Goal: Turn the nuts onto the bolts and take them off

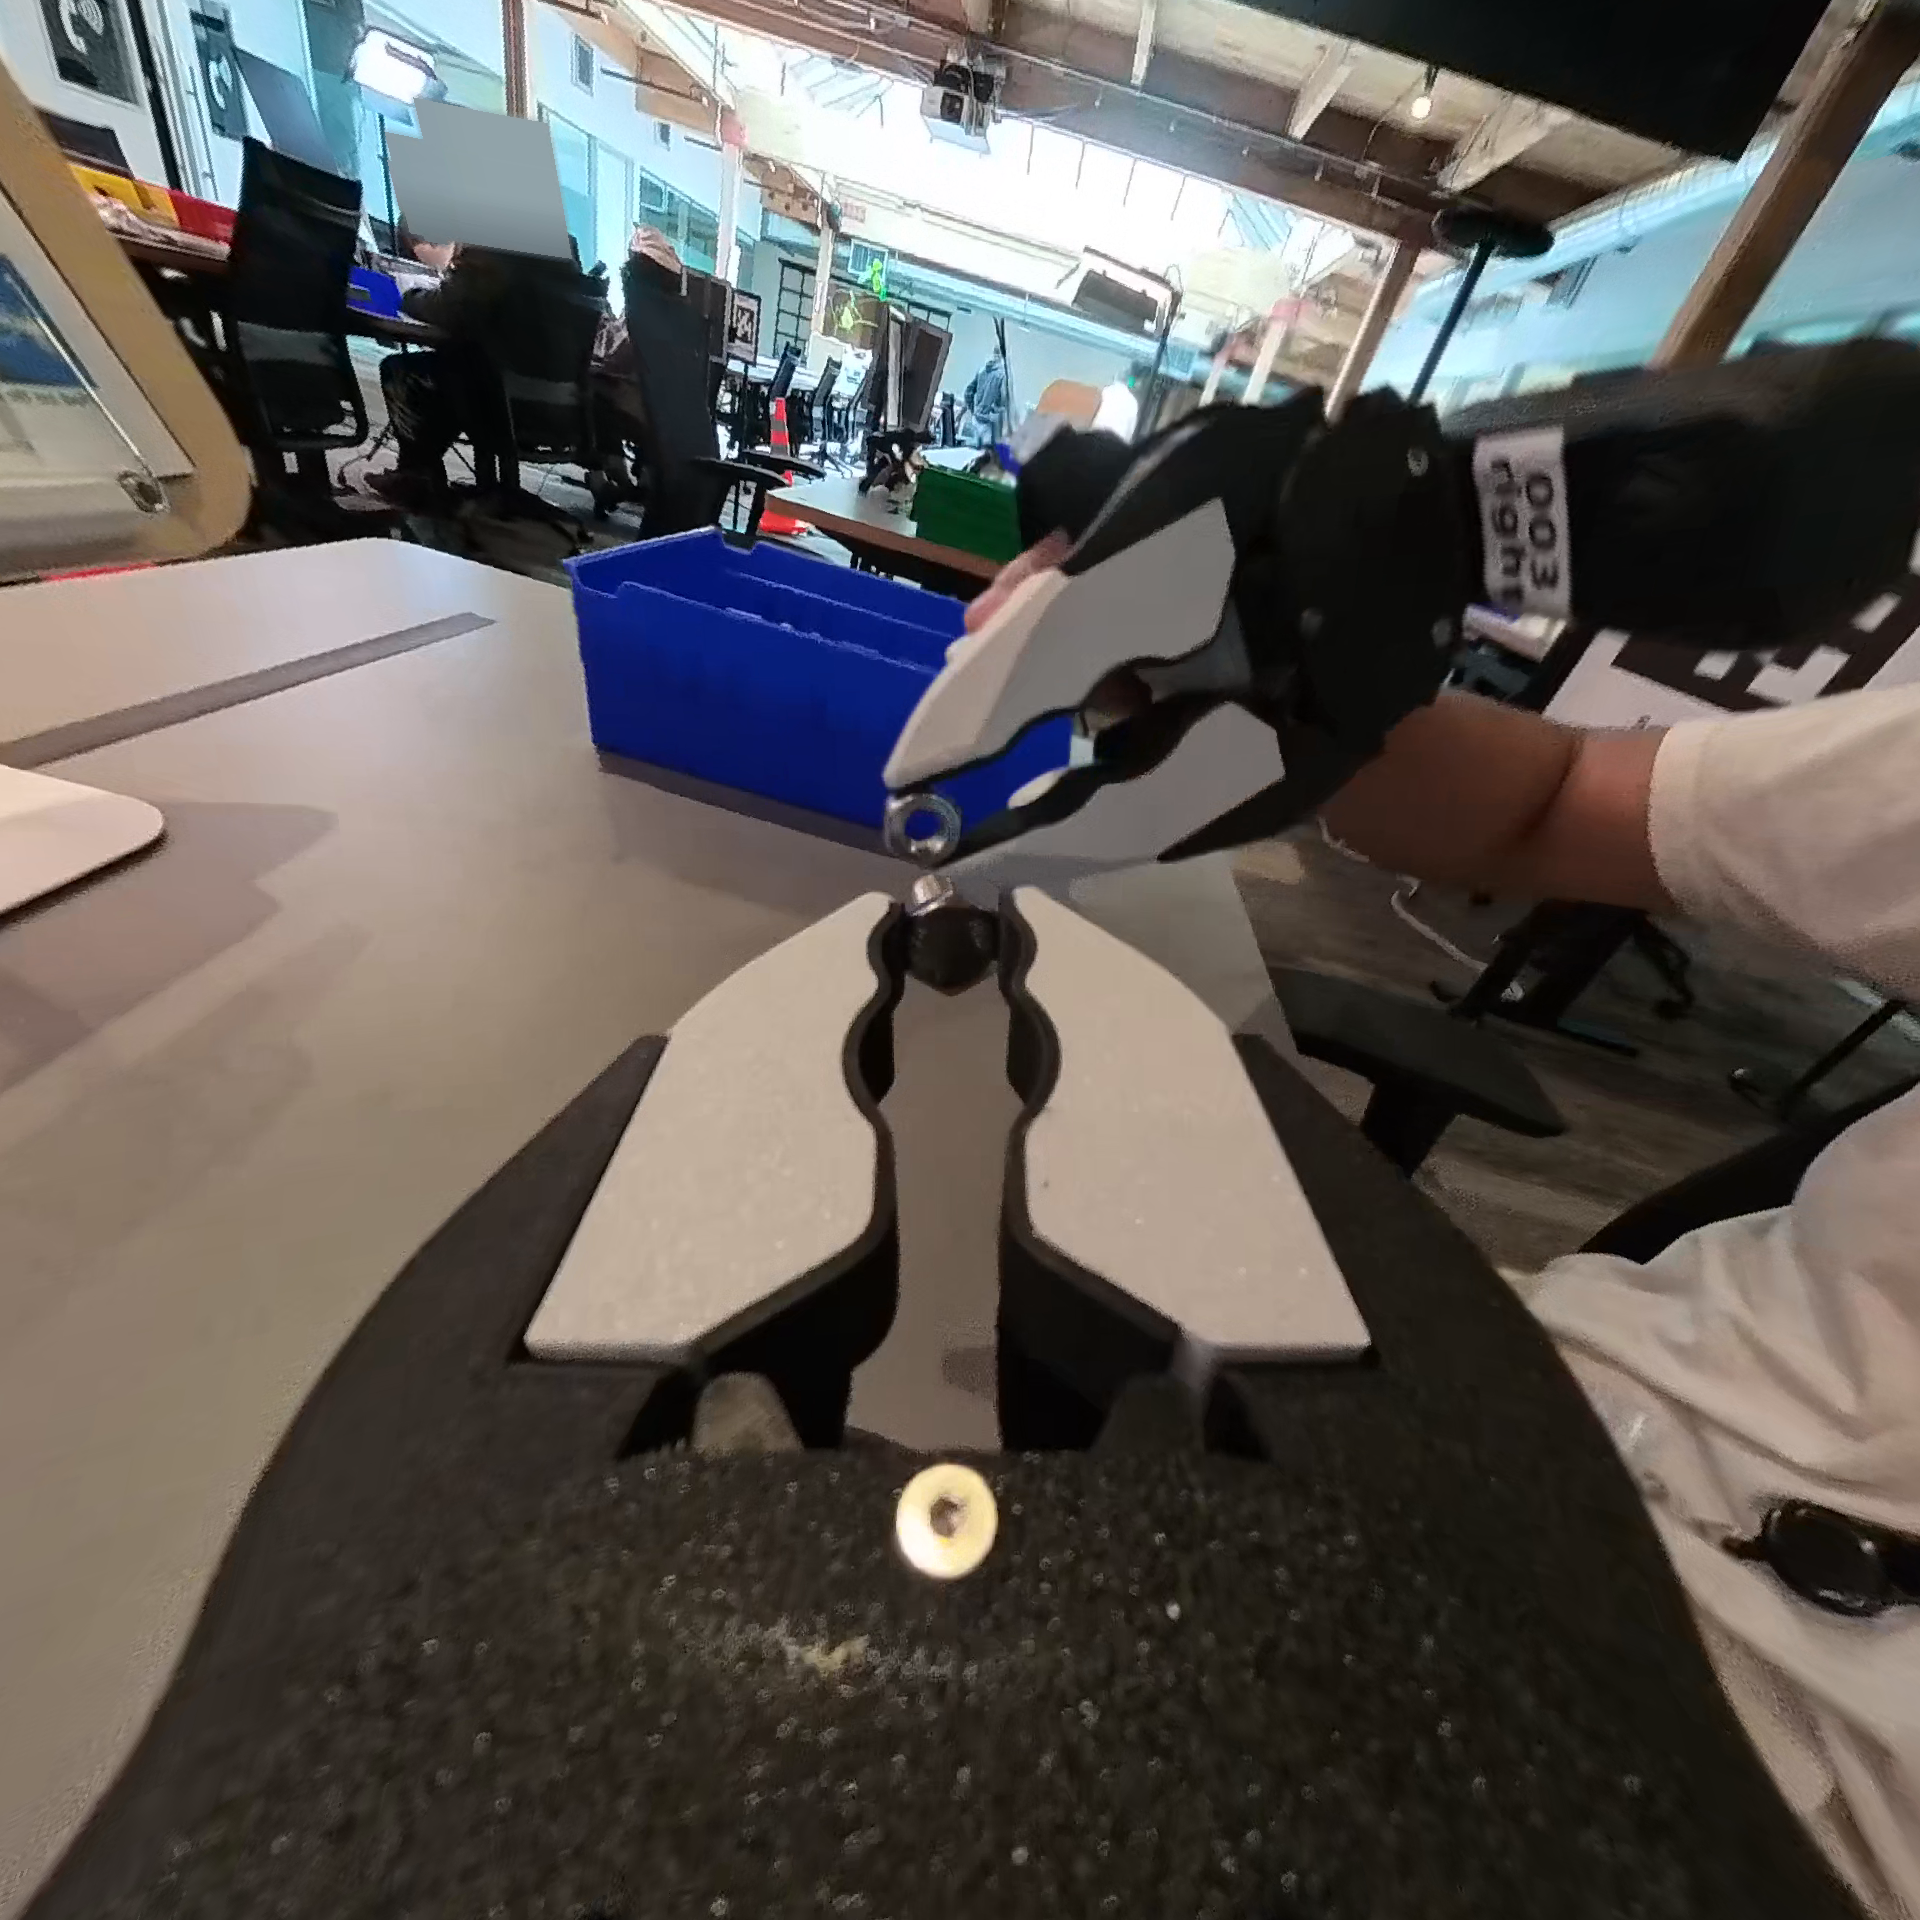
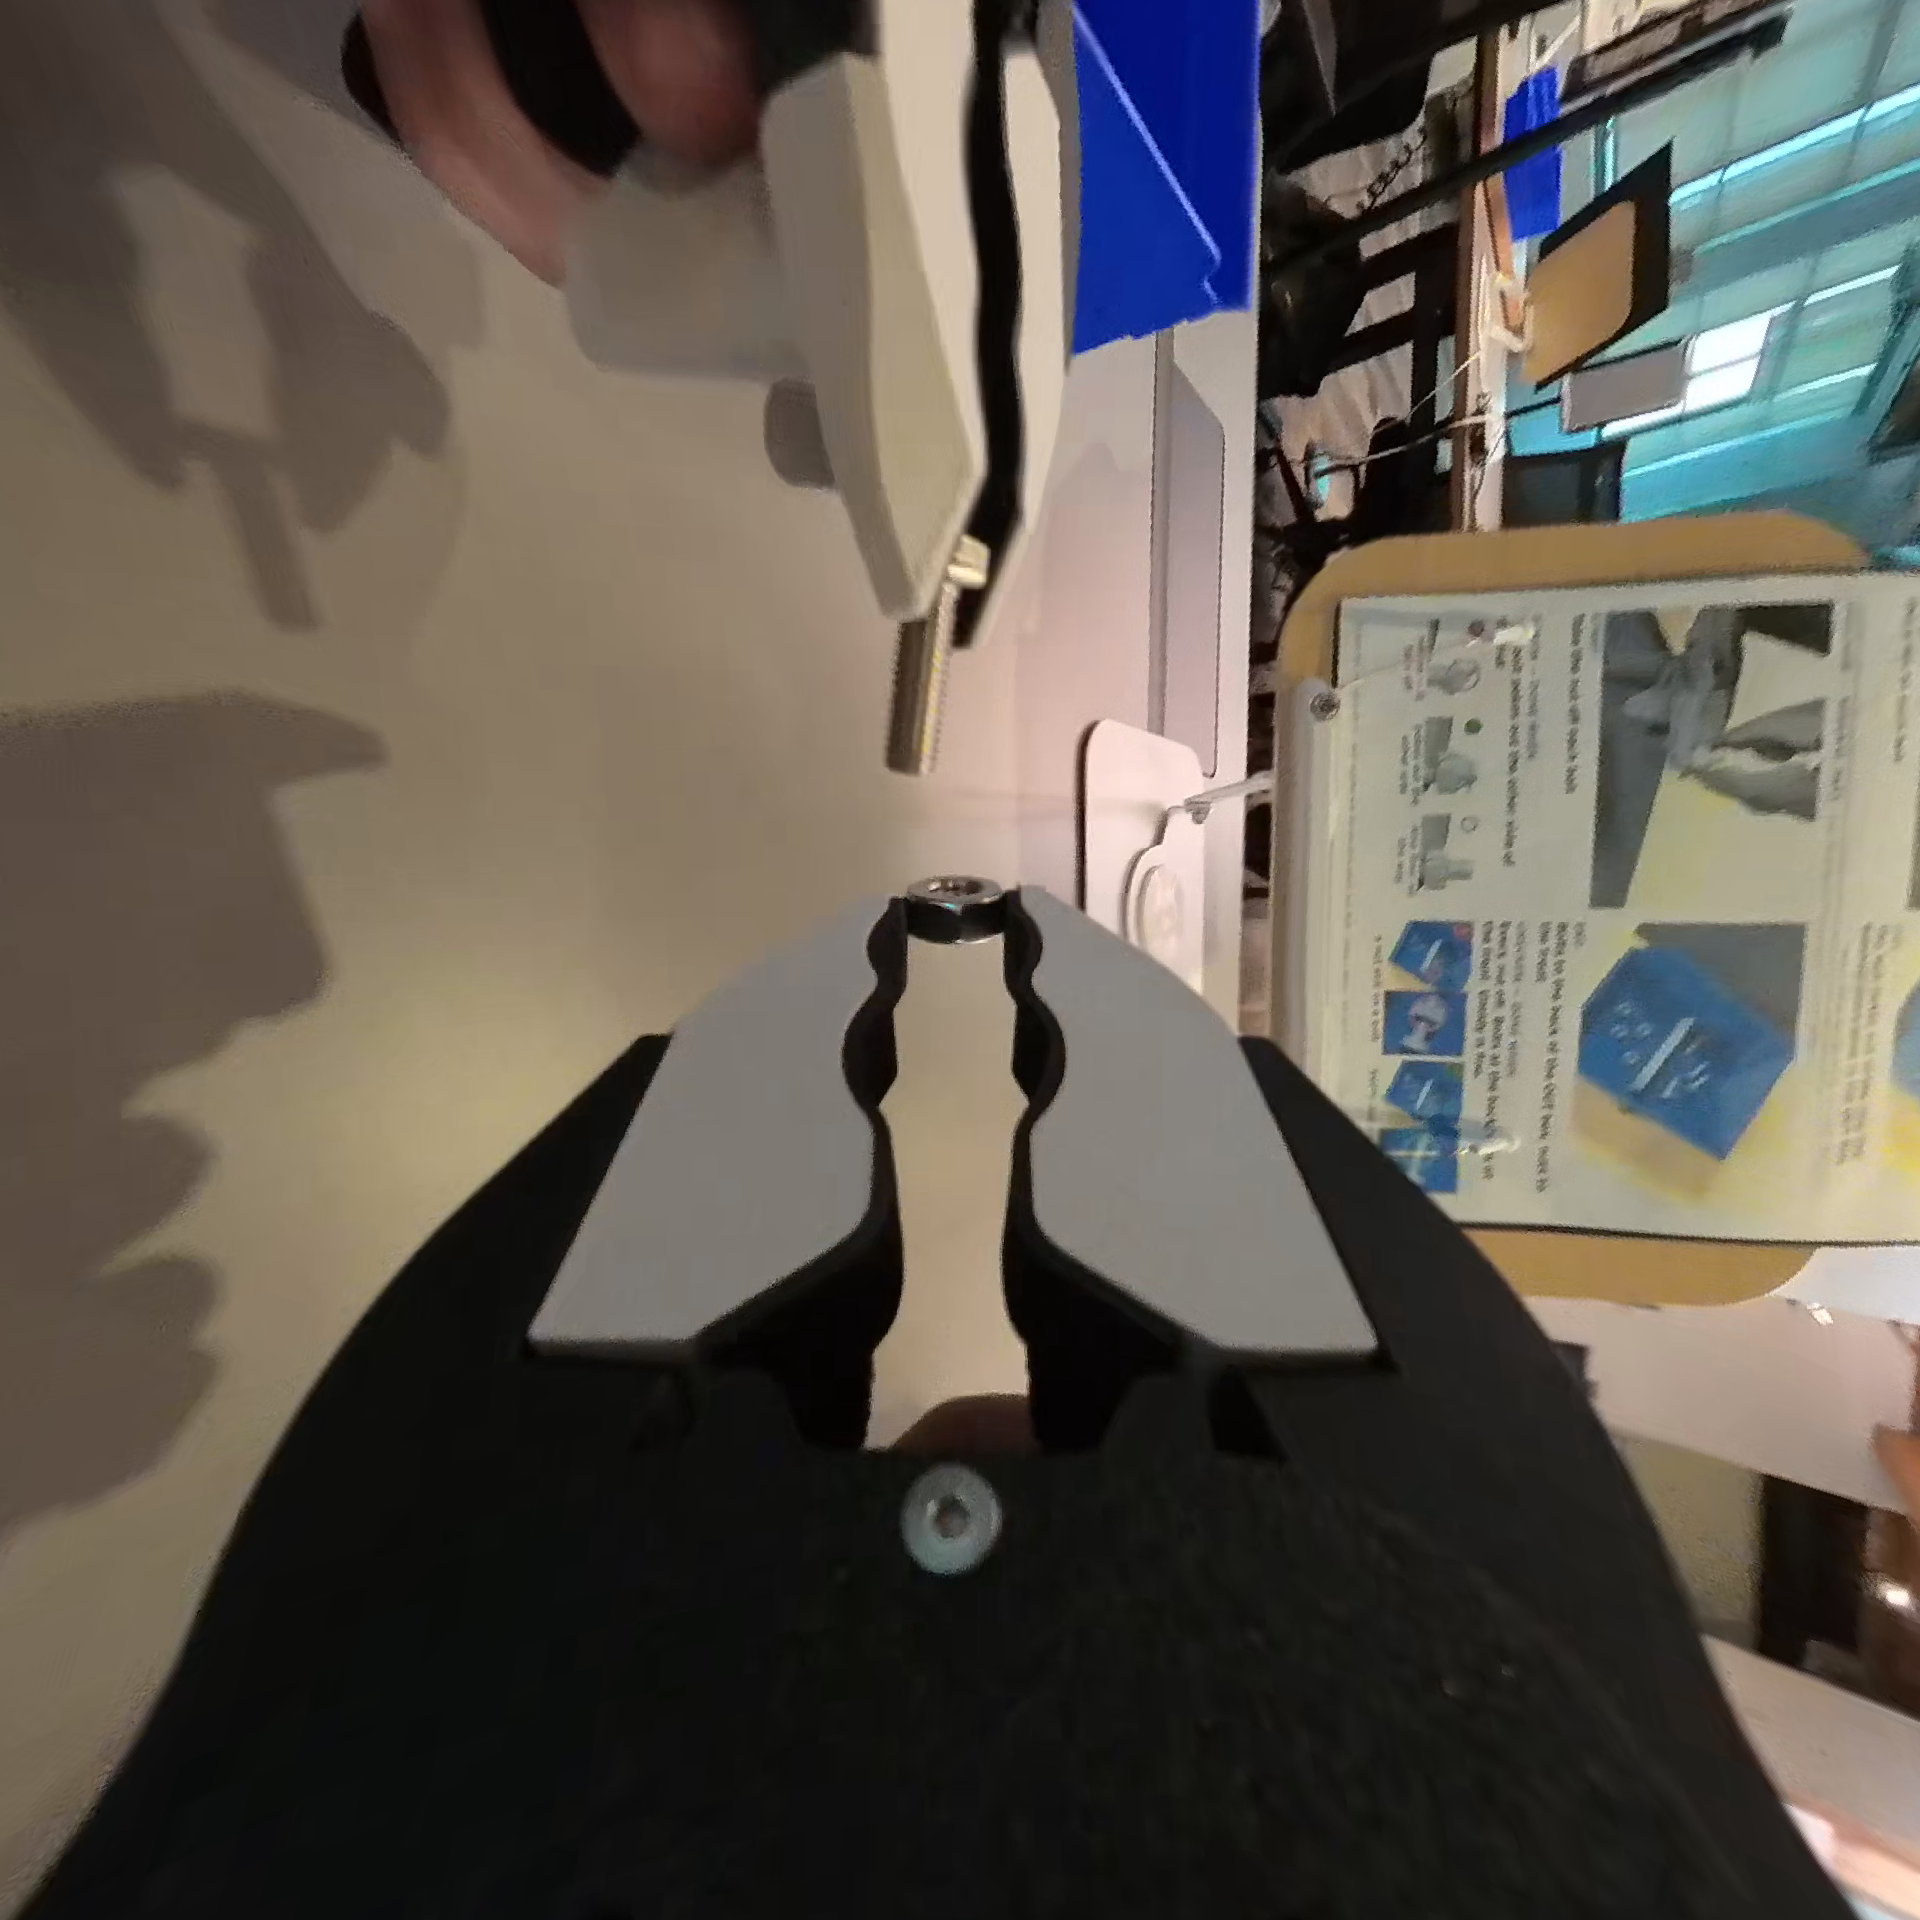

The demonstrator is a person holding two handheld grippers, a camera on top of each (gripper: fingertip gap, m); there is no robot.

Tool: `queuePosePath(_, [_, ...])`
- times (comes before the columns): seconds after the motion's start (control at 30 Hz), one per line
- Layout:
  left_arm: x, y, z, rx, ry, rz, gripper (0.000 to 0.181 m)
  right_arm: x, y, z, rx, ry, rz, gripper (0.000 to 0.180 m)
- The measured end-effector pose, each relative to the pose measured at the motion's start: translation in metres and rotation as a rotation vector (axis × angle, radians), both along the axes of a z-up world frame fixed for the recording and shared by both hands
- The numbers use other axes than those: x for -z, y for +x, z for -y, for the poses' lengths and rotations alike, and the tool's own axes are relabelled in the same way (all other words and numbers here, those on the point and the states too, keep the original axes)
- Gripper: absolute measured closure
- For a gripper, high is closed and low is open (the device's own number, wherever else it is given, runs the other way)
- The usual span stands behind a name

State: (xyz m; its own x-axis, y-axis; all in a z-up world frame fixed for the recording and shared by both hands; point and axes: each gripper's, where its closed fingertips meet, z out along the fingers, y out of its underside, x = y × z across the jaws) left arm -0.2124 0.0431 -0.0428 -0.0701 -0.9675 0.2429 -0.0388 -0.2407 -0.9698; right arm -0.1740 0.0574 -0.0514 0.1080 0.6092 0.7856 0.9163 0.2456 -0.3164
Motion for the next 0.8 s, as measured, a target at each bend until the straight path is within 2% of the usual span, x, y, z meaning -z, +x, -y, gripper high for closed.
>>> queuePosePath(0.17, [-0.008,-0.002,-0.003,0.023,-0.114,0.072,0.164,-0.017,-0.011,-0.003,0.002,0.277,-0.004,0.163])
queuePosePath(0.4, [-0.013,-0.006,-0.005,0.028,-0.149,0.107,0.164,-0.022,-0.024,-0.005,0.038,0.425,-0.007,0.163])
queuePosePath(0.8, [-0.017,-0.01,-0.009,0.019,-0.151,0.123,0.164,-0.017,-0.029,-0.001,0.053,0.438,-0.021,0.163])
